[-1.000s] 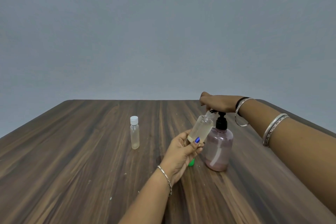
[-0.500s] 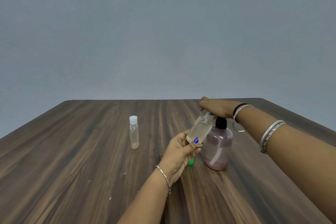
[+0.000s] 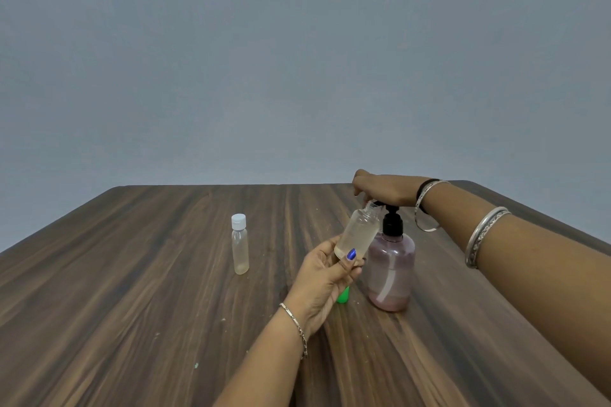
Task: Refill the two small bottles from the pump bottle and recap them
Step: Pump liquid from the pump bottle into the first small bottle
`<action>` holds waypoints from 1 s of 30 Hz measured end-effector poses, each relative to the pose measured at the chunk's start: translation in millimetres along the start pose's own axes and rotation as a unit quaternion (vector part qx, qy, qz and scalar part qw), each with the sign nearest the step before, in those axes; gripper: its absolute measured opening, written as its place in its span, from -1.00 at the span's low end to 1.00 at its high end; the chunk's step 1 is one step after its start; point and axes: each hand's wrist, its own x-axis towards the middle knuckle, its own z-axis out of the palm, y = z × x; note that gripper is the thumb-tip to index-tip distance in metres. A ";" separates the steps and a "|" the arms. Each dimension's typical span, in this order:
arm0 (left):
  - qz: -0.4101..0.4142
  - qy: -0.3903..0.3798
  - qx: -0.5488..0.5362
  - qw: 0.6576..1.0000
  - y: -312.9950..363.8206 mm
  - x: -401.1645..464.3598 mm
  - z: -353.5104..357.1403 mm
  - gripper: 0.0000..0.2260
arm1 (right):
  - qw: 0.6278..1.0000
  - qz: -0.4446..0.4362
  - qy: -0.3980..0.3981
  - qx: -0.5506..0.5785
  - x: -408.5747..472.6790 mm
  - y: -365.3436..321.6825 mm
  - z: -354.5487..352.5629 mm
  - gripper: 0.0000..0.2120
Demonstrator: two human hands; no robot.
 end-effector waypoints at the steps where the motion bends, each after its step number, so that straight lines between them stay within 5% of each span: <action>1: 0.001 0.000 0.001 1.000 -0.3 0.1 0.2 -0.69 | 1.000 0.001 0.000 -0.002 -0.4 0.1 -1.0 -0.82; 22: -0.003 -0.002 0.005 1.000 -0.7 -1.0 0.7 -0.65 | 0.997 0.046 0.063 0.017 -5.6 -0.7 3.0 -0.89; 30: -0.004 0.002 0.006 1.000 -0.4 0.0 -0.7 -0.65 | 0.984 0.043 0.110 -0.131 -0.7 3.6 4.5 -0.83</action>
